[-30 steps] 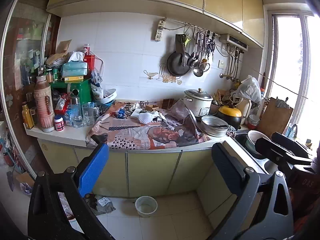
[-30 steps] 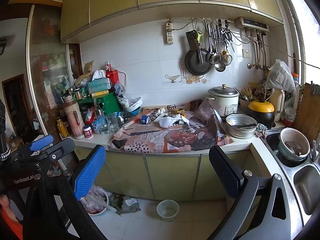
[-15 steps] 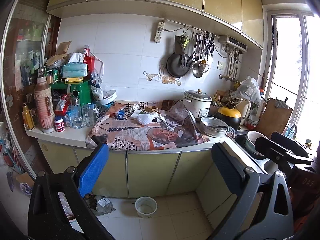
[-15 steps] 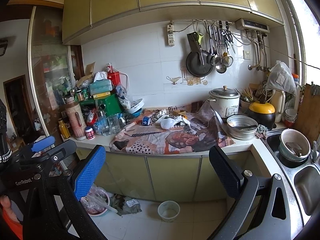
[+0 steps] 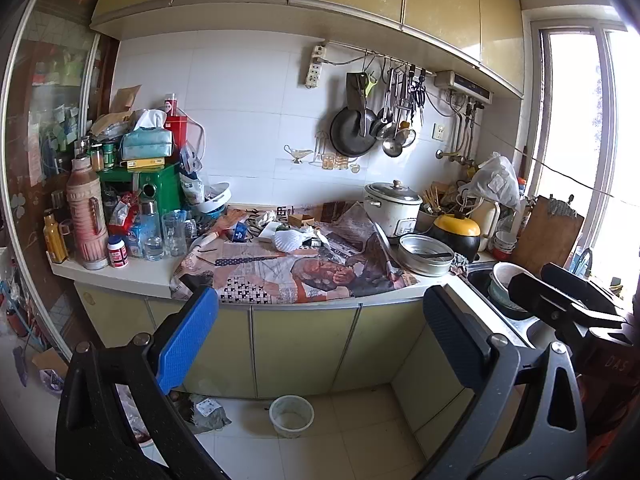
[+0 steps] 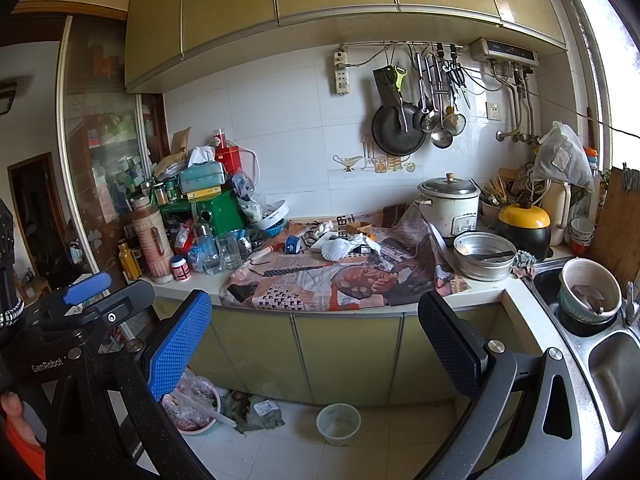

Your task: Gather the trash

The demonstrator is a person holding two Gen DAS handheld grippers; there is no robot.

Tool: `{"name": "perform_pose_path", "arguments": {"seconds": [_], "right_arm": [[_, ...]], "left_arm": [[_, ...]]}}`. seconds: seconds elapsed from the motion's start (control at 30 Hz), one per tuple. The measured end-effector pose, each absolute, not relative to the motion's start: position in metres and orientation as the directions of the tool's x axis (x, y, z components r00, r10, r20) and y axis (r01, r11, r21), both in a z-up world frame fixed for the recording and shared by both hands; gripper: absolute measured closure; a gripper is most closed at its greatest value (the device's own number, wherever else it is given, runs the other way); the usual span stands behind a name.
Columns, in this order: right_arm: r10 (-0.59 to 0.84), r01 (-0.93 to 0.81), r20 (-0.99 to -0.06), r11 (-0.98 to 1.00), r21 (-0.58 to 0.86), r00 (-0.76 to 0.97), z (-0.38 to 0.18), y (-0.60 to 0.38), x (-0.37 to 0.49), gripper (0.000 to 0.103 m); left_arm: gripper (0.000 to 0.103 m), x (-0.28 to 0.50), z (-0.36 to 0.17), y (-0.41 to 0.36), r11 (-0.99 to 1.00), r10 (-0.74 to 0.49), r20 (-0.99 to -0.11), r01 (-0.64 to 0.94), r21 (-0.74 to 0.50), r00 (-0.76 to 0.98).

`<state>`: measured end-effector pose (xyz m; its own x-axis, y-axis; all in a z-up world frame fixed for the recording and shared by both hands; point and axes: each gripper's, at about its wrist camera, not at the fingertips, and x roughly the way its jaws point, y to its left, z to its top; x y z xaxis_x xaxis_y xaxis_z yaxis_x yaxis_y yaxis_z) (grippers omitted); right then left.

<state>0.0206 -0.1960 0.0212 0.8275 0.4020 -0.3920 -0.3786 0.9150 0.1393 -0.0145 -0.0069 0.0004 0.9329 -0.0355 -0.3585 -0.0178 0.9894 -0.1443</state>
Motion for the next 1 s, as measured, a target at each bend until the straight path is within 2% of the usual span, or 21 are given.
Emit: {"name": "perform_pose_path", "arguments": {"seconds": [1.0], "right_arm": [[0.408, -0.381, -0.394, 0.913, 0.149, 0.824, 0.024, -0.195, 0.025, 0.0]], "left_arm": [[0.0, 0.008, 0.005, -0.015, 0.991, -0.036, -0.372, -0.016, -0.136, 0.927]]}}
